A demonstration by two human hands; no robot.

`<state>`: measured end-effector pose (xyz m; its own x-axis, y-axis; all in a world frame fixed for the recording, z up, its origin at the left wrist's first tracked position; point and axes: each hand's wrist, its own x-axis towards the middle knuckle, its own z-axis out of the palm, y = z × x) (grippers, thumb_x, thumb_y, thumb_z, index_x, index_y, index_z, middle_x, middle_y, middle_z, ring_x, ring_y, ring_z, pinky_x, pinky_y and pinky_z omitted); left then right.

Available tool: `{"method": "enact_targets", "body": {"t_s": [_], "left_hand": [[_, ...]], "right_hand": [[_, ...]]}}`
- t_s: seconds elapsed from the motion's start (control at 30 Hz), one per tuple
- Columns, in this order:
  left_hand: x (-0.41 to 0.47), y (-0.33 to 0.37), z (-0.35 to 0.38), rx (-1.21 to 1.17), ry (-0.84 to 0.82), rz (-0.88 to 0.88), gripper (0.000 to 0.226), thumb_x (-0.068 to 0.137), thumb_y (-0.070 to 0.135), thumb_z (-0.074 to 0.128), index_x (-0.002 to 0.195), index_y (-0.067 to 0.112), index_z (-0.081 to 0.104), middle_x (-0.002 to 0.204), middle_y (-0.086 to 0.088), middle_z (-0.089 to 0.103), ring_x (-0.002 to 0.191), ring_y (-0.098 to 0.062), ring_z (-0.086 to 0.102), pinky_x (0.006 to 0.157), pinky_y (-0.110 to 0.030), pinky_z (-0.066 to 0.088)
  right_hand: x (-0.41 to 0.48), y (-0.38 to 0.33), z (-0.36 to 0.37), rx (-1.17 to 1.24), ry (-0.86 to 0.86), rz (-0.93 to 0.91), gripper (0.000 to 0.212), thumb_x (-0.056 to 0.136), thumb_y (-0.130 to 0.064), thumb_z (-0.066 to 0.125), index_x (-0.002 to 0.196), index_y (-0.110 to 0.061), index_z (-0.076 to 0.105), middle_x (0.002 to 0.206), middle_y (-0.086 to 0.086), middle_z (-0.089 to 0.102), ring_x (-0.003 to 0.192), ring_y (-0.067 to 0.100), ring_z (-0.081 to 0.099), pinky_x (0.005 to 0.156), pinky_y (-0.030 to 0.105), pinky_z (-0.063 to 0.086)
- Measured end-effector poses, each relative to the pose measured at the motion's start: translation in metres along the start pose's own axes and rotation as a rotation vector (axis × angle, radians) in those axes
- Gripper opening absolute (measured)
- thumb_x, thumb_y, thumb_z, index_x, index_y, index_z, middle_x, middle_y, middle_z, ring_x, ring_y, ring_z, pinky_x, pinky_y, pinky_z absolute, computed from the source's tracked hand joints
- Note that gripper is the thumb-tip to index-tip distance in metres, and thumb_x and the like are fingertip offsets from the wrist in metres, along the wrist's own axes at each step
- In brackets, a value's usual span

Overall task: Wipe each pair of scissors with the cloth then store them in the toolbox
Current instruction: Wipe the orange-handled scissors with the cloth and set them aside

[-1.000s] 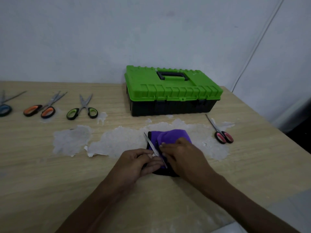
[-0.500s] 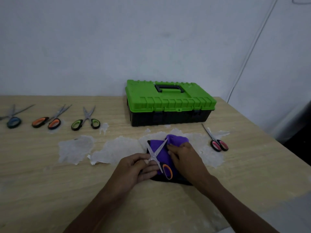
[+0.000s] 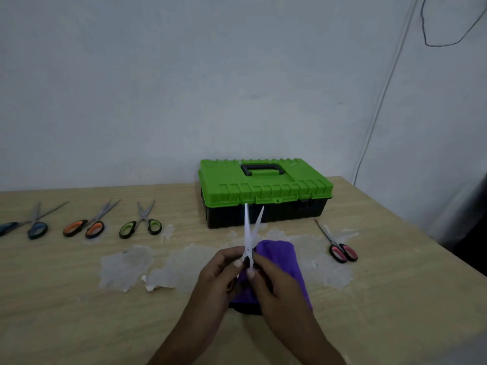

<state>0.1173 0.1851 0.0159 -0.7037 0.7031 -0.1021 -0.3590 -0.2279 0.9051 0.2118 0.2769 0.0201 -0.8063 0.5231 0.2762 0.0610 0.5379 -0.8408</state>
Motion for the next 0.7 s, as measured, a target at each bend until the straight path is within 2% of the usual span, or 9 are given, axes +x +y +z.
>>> {"method": "enact_targets", "body": {"t_s": [0.1, 0.2, 0.27, 0.33, 0.43, 0.5, 0.53, 0.6, 0.7], "left_hand": [[-0.002, 0.003, 0.013, -0.071, 0.011, -0.004, 0.027, 0.101, 0.012, 0.044, 0.111, 0.008, 0.068, 0.108, -0.016, 0.074, 0.097, -0.023, 0.072, 0.081, -0.034, 0.056], [-0.008, 0.01, 0.024, -0.249, 0.002, -0.082, 0.035, 0.102, 0.019, 0.039, 0.115, 0.002, 0.068, 0.114, -0.018, 0.072, 0.112, -0.031, 0.066, 0.099, -0.046, 0.049], [-0.009, 0.011, 0.027, -0.322, -0.019, -0.113, 0.038, 0.102, 0.016, 0.037, 0.117, -0.002, 0.067, 0.119, -0.017, 0.071, 0.117, -0.031, 0.063, 0.107, -0.05, 0.043], [-0.009, 0.012, 0.026, -0.256, -0.048, -0.092, 0.038, 0.102, 0.013, 0.036, 0.118, -0.001, 0.067, 0.12, -0.013, 0.071, 0.117, -0.027, 0.064, 0.106, -0.045, 0.047], [-0.006, 0.015, 0.025, 0.091, -0.012, 0.047, 0.032, 0.101, 0.009, 0.042, 0.111, 0.005, 0.072, 0.108, -0.007, 0.076, 0.103, -0.014, 0.071, 0.085, -0.025, 0.059], [-0.001, 0.018, 0.024, 0.331, 0.087, 0.128, 0.023, 0.1, 0.013, 0.049, 0.108, 0.014, 0.071, 0.099, -0.004, 0.074, 0.079, -0.002, 0.072, 0.06, -0.019, 0.057], [0.001, 0.022, 0.025, 0.364, 0.102, 0.132, 0.02, 0.1, 0.016, 0.051, 0.108, 0.017, 0.069, 0.098, -0.006, 0.072, 0.07, -0.002, 0.071, 0.053, -0.02, 0.055], [0.003, 0.025, 0.026, 0.386, 0.031, 0.099, 0.018, 0.099, 0.023, 0.054, 0.109, 0.023, 0.069, 0.098, -0.005, 0.073, 0.074, -0.008, 0.073, 0.053, -0.027, 0.058], [0.007, 0.024, 0.028, 0.411, -0.048, 0.123, 0.016, 0.096, 0.022, 0.06, 0.107, 0.024, 0.071, 0.098, -0.001, 0.076, 0.089, -0.019, 0.074, 0.072, -0.041, 0.062]], "right_hand": [[-0.002, -0.008, 0.01, 0.089, -0.006, 0.022, 0.029, 0.097, -0.028, 0.052, 0.119, -0.046, 0.049, 0.114, -0.025, 0.06, 0.109, -0.008, 0.055, 0.089, 0.012, 0.044], [0.0, -0.013, 0.009, 0.209, -0.011, 0.09, 0.027, 0.092, -0.04, 0.054, 0.119, -0.045, 0.048, 0.117, -0.022, 0.058, 0.111, -0.007, 0.053, 0.086, 0.009, 0.043], [0.001, -0.011, 0.005, 0.314, -0.029, 0.147, 0.037, 0.088, -0.036, 0.059, 0.121, -0.045, 0.044, 0.116, -0.034, 0.054, 0.109, -0.019, 0.05, 0.082, 0.002, 0.04], [0.002, -0.006, -0.001, 0.373, -0.03, 0.187, 0.043, 0.089, -0.028, 0.064, 0.126, -0.041, 0.046, 0.118, -0.031, 0.057, 0.107, -0.019, 0.052, 0.085, 0.004, 0.042], [0.007, 0.002, -0.007, 0.598, 0.022, 0.251, 0.05, 0.081, -0.025, 0.063, 0.131, -0.018, 0.056, 0.114, -0.002, 0.069, 0.102, 0.005, 0.064, 0.089, 0.025, 0.051], [0.009, -0.001, -0.009, 0.982, 0.003, 0.391, 0.06, 0.068, -0.024, 0.054, 0.126, -0.008, 0.058, 0.113, 0.015, 0.068, 0.105, 0.029, 0.064, 0.094, 0.052, 0.049], [0.009, -0.002, -0.009, 1.139, -0.022, 0.433, 0.06, 0.07, -0.025, 0.051, 0.125, -0.004, 0.058, 0.116, 0.022, 0.066, 0.108, 0.039, 0.061, 0.096, 0.06, 0.045], [0.006, -0.002, -0.01, 1.336, -0.064, 0.432, 0.055, 0.08, -0.029, 0.043, 0.123, 0.002, 0.058, 0.12, 0.029, 0.061, 0.111, 0.046, 0.058, 0.095, 0.065, 0.042], [0.005, 0.001, -0.013, 1.404, -0.06, 0.408, 0.053, 0.083, -0.025, 0.034, 0.116, 0.006, 0.06, 0.114, 0.03, 0.063, 0.098, 0.043, 0.064, 0.084, 0.063, 0.049]]}}
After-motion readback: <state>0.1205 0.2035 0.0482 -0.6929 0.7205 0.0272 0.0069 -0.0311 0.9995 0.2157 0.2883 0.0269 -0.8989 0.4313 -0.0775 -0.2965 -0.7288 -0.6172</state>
